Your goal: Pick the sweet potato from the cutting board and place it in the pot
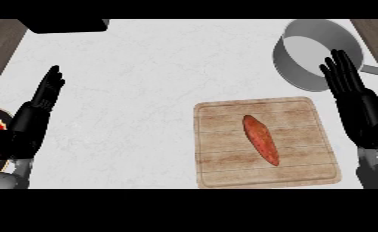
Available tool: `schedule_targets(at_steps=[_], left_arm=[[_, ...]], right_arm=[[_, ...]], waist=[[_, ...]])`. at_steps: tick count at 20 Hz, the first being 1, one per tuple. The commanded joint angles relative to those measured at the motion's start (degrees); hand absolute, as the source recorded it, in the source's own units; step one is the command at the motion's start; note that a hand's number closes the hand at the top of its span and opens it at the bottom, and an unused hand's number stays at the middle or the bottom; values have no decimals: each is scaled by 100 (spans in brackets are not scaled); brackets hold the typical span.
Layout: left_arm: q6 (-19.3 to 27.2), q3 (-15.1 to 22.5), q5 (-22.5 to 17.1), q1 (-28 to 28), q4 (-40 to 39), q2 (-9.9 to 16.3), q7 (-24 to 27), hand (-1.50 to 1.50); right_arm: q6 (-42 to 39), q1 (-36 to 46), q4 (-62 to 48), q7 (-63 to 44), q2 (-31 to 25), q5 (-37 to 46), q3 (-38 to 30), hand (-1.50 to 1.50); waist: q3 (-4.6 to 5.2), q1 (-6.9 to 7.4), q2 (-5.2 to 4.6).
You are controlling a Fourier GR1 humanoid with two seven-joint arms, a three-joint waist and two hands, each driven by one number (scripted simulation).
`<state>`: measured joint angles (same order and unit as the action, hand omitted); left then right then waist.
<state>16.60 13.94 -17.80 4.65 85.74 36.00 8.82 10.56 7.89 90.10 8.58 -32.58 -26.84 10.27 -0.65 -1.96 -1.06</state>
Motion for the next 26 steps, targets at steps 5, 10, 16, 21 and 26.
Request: schedule_targets(at_steps=[5,10,16,21,26], left_arm=[[365,-191,340,177,-718,317,-1121,0],[397,-196,37,-53,-1052,202,-1833,0],[581,-25,305,189,-819,109,-2546,0],[494,-139,329,183,-970,116,-2489,0],[639,-44,463,224,-932,-57,-2529,0]], right_arm=[[-107,493,300,-907,253,810,1313,150],[2371,126,105,-418,215,2859,965,-150],[3120,-535,1723,-1651,319,4682,2244,-150],[2019,-577,2019,-3244,-587,5537,2289,-150],[576,-320,2989,-4974,-1359,5766,2236,-150]], waist=[[68,303,88],[70,11,137],[80,75,156],[93,95,144],[101,103,145]])
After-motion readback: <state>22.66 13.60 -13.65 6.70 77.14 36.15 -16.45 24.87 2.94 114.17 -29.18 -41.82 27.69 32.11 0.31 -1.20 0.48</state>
